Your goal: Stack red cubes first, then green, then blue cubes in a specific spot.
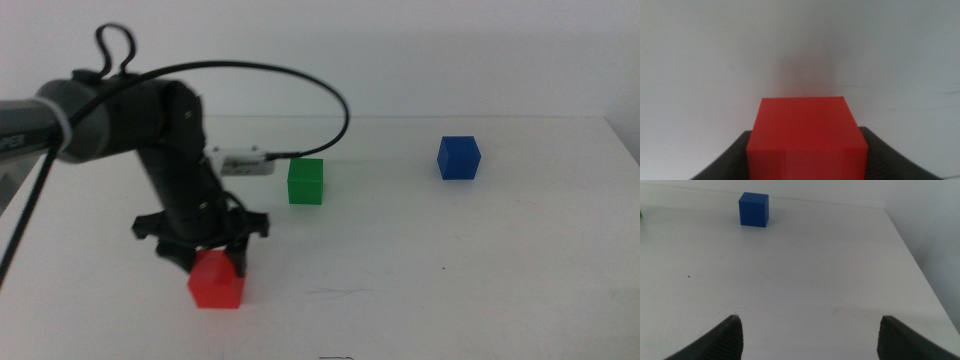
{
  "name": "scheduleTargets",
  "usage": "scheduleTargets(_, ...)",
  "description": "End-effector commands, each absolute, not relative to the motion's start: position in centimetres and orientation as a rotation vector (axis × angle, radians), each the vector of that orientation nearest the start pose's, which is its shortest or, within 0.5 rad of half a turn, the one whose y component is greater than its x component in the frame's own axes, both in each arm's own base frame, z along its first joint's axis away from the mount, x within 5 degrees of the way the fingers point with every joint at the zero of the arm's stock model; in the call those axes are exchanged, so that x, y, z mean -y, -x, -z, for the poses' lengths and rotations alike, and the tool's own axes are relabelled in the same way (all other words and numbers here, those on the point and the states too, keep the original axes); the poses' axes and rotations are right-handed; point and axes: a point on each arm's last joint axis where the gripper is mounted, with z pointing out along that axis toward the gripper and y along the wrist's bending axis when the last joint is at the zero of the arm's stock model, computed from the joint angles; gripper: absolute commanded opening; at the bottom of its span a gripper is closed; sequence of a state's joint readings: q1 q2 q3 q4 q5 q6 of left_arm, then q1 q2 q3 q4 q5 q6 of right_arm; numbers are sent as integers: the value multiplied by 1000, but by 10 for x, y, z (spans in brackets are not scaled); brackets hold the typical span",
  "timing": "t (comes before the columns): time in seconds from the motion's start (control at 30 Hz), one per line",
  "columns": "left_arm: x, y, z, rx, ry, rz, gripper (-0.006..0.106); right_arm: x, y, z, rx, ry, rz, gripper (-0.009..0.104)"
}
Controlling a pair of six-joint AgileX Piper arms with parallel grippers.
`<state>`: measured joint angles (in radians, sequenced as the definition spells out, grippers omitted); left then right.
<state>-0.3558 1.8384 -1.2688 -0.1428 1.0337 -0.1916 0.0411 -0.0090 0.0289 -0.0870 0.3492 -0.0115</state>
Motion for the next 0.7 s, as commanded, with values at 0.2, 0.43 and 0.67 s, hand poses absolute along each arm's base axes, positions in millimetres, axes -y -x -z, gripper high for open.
scheduleTargets(0.2,197,-320,-263,-2981,-76,264,32,1,-53,-187,-1732,111,84,82)
scheduleTargets(0.43,257,-331,-256,-3041,-173,241,32,1,-53,-187,-1732,111,84,82)
scheduleTargets(0.67,285,-347,-248,-3039,-176,274,32,1,-53,-187,-1732,111,84,82)
